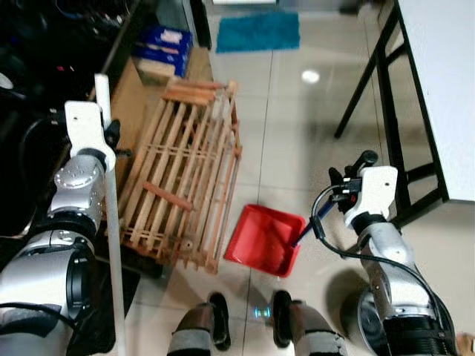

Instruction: Sweep floor

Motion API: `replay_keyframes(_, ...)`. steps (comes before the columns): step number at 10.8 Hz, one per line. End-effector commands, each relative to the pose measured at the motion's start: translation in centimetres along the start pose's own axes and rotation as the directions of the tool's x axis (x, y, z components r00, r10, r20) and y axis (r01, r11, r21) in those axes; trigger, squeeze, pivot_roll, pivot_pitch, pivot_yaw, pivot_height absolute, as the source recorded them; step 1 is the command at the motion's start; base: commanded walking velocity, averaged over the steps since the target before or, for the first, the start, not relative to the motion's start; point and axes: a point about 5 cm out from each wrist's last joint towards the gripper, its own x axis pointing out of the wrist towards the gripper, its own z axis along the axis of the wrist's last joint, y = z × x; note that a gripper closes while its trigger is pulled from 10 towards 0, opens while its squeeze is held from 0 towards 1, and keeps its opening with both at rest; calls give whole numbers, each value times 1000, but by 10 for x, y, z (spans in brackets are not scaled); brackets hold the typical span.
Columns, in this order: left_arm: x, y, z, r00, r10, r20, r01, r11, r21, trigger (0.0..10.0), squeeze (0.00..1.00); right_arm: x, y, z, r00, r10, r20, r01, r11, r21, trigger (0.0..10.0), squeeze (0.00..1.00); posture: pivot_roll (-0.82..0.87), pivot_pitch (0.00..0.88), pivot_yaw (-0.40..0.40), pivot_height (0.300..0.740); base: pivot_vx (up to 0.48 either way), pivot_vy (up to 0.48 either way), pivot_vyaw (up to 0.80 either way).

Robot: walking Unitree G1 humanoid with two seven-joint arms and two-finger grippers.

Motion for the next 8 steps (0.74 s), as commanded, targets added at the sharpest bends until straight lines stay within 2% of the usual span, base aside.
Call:
replay_keyframes(1, 1, 7, 14, 996, 37, 81, -32, 998, -55, 0, 0, 3, 6, 6, 999, 8, 47, -9, 1000, 12, 10000, 0, -165, 143, 127, 740, 0, 0, 0)
replay_keyframes(3, -2, 2, 17, 991, 18, 133, -13, 999, -38, 0, 0, 5, 7, 4, 999, 1, 43, 0, 1000, -2, 10000, 0, -156, 137, 137, 740, 0, 0, 0)
replay_keyframes(5, -14, -4, 15, 984, 9, 176, -1, 999, -43, 0, 0, 4, 11, 0, 999, 3, 39, -3, 1000, 12, 10000, 0, -139, 132, 139, 740, 0, 0, 0)
replay_keyframes(8, -23, -8, 21, 981, 10, 194, 0, 999, -54, 0, 0, 6, 14, -2, 1000, 1, 31, -2, 1000, 27, 10000, 0, -130, 125, 139, 740, 0, 0, 0)
